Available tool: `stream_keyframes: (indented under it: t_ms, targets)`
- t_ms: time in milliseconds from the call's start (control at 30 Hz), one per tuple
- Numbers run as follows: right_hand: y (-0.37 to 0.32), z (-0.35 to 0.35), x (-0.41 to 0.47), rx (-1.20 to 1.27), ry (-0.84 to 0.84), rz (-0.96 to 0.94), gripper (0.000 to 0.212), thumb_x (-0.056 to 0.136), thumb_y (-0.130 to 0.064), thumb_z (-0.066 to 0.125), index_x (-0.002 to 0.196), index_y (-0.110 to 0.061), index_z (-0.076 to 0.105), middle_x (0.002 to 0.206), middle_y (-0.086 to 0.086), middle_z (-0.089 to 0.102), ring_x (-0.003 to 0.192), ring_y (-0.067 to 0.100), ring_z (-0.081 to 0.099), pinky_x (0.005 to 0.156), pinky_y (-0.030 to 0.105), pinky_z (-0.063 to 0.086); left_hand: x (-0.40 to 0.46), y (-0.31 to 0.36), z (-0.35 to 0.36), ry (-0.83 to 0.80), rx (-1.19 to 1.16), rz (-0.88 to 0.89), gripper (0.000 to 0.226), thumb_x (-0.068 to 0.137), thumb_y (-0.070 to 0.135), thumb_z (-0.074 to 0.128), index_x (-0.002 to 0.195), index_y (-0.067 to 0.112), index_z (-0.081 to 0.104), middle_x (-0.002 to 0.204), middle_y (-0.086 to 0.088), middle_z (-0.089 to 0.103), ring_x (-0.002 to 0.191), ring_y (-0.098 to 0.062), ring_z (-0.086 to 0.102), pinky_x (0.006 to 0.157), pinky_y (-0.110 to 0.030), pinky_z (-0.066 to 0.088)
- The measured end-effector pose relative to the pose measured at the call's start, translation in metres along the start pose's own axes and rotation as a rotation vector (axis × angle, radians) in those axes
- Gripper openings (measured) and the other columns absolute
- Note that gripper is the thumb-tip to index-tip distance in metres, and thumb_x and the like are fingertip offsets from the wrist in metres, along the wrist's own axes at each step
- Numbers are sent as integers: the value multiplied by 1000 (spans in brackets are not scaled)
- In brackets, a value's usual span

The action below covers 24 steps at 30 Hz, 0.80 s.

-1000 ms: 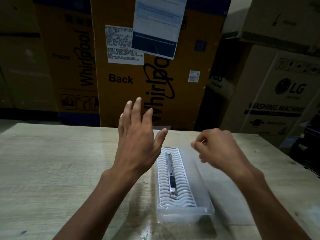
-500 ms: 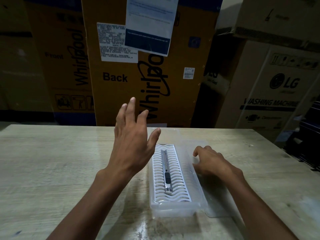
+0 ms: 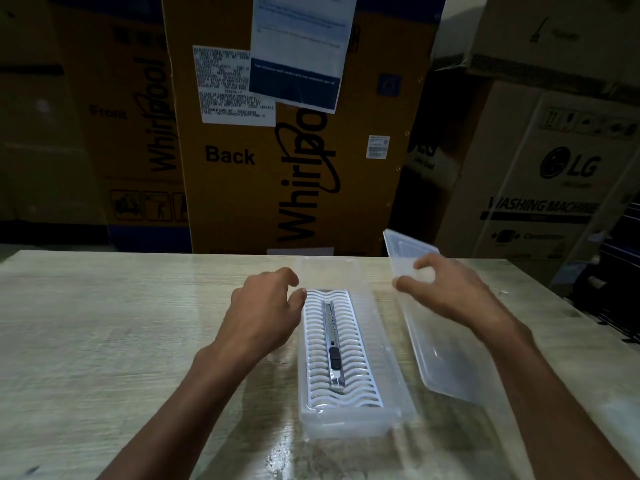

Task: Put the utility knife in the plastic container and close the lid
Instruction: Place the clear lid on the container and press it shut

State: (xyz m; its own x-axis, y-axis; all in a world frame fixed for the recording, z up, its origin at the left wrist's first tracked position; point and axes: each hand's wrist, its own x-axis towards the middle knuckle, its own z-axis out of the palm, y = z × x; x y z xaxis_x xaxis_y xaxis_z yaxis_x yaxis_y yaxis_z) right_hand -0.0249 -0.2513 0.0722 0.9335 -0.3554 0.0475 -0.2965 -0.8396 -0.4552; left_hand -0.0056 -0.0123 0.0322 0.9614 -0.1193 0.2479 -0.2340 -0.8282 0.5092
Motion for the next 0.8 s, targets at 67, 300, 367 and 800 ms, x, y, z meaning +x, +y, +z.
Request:
stream_keyframes:
  t_ms: [67,300,367,800]
  targets:
    - [-13,-13,-12,104,-17,-63,60,86,-59,64,136,-30,50,143,7,52,104,19,53,79,38,46,0,1,0,5,-45,-13,34,99,39,49,123,19,65,130,-3,69,97,-27,71,97,-47,52]
    - [-58,36,-42,16,-102,-242,70,83,-70,57,141,-33,47,147,2,53,121,24,55,99,44,47,0,6,6,-41,-212,-53,43,102,41,43,105,9,71,91,-10,76,73,-26,73,80,-49,61]
    - [-59,50,-43,-49,-79,-263,73,84,-75,49,142,-31,47,146,2,54,130,27,50,102,49,46,1,6,6,-47,-231,-65,47,101,45,41,94,9,71,79,-8,75,63,-23,74,76,-45,63]
    - [-32,30,-16,-2,-240,-236,59,90,-45,69,143,-25,52,151,-3,51,126,19,58,95,36,47,-3,8,15,-7,-188,-76,42,96,44,55,110,7,68,106,-12,75,74,-25,71,79,-48,61]
